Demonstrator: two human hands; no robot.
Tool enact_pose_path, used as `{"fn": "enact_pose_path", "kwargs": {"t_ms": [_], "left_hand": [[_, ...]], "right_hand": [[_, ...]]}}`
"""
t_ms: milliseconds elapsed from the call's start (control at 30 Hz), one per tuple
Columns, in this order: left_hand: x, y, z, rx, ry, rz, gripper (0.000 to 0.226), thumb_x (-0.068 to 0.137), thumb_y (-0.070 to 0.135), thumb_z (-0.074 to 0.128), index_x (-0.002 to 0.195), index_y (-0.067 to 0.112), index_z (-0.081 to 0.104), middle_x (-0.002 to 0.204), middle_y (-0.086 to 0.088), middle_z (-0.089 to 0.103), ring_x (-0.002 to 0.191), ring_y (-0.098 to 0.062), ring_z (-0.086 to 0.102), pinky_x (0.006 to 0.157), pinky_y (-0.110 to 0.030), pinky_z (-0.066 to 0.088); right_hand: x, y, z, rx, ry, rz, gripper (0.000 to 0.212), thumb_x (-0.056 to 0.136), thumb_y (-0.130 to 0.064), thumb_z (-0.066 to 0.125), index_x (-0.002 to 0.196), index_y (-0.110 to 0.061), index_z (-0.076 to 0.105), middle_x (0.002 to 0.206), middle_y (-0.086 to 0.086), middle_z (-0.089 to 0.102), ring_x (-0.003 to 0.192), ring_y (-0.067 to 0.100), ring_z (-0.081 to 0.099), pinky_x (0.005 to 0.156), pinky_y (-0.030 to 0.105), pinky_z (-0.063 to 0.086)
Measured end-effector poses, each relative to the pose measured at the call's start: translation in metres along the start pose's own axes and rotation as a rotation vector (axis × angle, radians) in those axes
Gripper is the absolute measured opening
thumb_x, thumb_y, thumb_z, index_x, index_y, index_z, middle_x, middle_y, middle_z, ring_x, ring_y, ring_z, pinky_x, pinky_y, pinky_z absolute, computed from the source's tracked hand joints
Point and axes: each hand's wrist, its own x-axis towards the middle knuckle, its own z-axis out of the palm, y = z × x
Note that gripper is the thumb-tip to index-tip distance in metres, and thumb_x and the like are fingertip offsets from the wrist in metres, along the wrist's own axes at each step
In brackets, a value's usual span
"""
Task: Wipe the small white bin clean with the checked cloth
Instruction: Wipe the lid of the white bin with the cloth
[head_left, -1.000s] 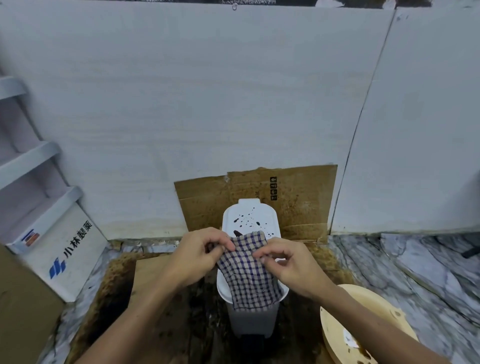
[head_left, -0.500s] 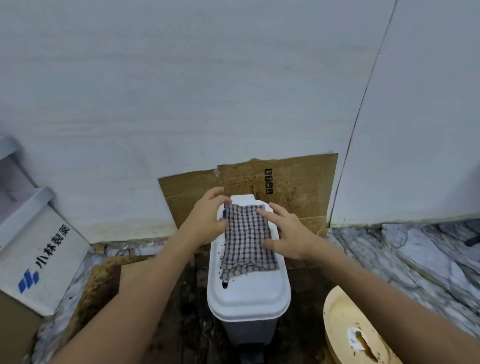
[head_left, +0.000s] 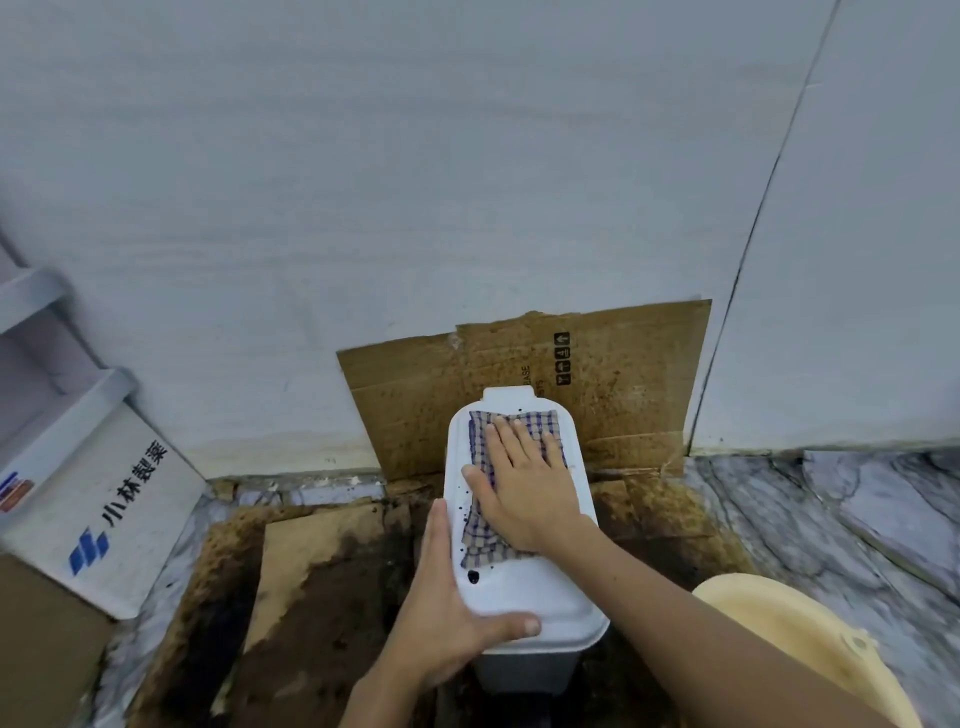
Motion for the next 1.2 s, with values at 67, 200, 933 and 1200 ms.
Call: {"fn": "enact_pose_path", "kwargs": {"t_ms": [67, 200, 933, 1200], "left_hand": [[-0.002, -0.009, 0.005, -0.027, 0.041, 0.013, 0.164, 0.042, 0.074, 0.093, 0.161, 0.041, -0.015, 0.168, 0.028, -0.004, 0.154, 0.000, 0.015, 0.125, -0.036, 0.030], [-0.007, -0.018, 0.017, -0.047, 0.148, 0.086, 0.152, 0.044, 0.077, 0.092, 0.157, 0.054, -0.008, 0.165, 0.036, 0.002, 0.152, 0.008, 0.016, 0.122, -0.026, 0.029], [-0.007, -0.028, 0.024, -0.120, 0.195, 0.120, 0.146, 0.047, 0.063, 0.098, 0.157, 0.056, 0.003, 0.166, 0.028, 0.020, 0.148, 0.007, 0.029, 0.120, -0.033, 0.038], [-0.007, -0.031, 0.026, -0.174, 0.163, 0.143, 0.144, 0.051, 0.059, 0.099, 0.160, 0.051, 0.006, 0.165, 0.034, 0.014, 0.152, 0.004, 0.025, 0.120, -0.041, 0.039]], "right_hand": [[-0.007, 0.004, 0.006, -0.024, 0.008, -0.025, 0.079, 0.095, -0.066, 0.002, 0.160, -0.021, 0.001, 0.168, -0.003, -0.003, 0.154, 0.016, -0.009, 0.122, 0.048, -0.009], [-0.003, 0.015, 0.005, -0.050, 0.020, 0.000, 0.080, 0.091, -0.069, -0.002, 0.159, -0.026, 0.002, 0.168, -0.003, -0.003, 0.154, 0.019, -0.010, 0.122, 0.048, -0.012], [-0.014, -0.024, 0.019, 0.009, 0.125, 0.035, 0.059, 0.105, -0.043, 0.019, 0.159, -0.018, 0.018, 0.166, -0.001, 0.015, 0.154, 0.016, 0.007, 0.124, 0.041, -0.001], [-0.038, -0.015, 0.013, 0.085, 0.162, -0.168, 0.059, 0.102, -0.044, 0.032, 0.154, -0.017, 0.031, 0.161, 0.002, 0.032, 0.150, 0.018, 0.023, 0.124, 0.040, 0.012]]}}
